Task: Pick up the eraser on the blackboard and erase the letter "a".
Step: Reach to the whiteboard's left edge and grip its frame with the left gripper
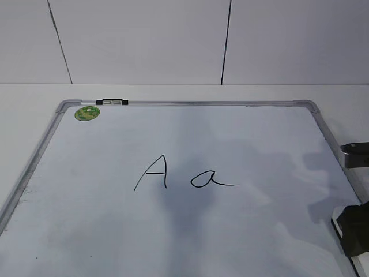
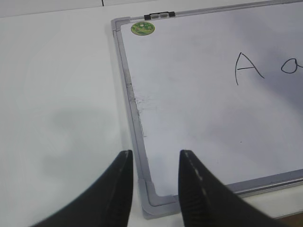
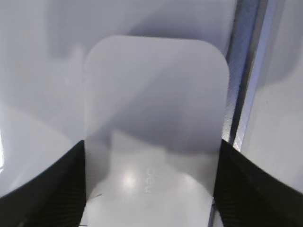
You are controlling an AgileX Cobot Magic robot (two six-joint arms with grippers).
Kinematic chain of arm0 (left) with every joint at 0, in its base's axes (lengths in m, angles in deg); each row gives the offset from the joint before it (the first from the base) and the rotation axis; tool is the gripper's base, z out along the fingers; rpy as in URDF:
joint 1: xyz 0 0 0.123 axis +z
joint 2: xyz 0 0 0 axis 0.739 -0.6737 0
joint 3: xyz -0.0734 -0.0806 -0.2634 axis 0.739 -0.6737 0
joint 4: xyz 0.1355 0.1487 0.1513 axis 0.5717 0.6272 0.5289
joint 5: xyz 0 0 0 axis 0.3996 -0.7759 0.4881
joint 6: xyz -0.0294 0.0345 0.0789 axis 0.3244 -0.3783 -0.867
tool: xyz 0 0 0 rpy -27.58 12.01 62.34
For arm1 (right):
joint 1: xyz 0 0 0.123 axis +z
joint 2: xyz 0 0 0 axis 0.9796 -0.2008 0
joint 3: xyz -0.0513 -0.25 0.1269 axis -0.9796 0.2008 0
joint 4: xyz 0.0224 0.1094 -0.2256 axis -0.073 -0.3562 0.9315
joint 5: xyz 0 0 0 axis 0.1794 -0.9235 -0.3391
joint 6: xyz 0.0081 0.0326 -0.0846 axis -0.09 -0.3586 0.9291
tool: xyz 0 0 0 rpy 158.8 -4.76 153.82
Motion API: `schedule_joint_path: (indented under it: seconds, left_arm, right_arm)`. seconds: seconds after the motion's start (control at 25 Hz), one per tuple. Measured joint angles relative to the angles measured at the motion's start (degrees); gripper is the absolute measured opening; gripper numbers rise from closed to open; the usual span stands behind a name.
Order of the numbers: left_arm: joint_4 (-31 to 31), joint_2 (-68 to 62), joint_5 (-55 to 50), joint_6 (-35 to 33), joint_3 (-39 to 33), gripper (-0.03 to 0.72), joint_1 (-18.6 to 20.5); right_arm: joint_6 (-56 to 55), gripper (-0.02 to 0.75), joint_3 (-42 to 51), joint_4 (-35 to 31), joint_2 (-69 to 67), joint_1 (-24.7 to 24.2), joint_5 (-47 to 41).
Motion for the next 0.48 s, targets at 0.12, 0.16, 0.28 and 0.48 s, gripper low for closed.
schedule_joint_path:
  seconds: [0.12,0.16,0.28,0.48]
  left_arm:
    - [0.0,0.0,0.0,0.0,0.0,0.245,0.0]
    - [0.0,0.0,0.0,0.0,0.0,0.244,0.0]
    - [0.0,0.0,0.0,0.0,0.0,0.245,0.0]
    - [0.0,0.0,0.0,0.0,0.0,0.245,0.0]
  right_arm:
    - [0.0,0.584,0.0,0.0,0.0,0.0,0.0]
    - [0.0,0.584,0.0,0.0,0.0,0.0,0.0]
    - [0.0,0.584,0.0,0.0,0.0,0.0,0.0]
    - [0.0,0.583,0.0,0.2,0.0,0.0,0.0]
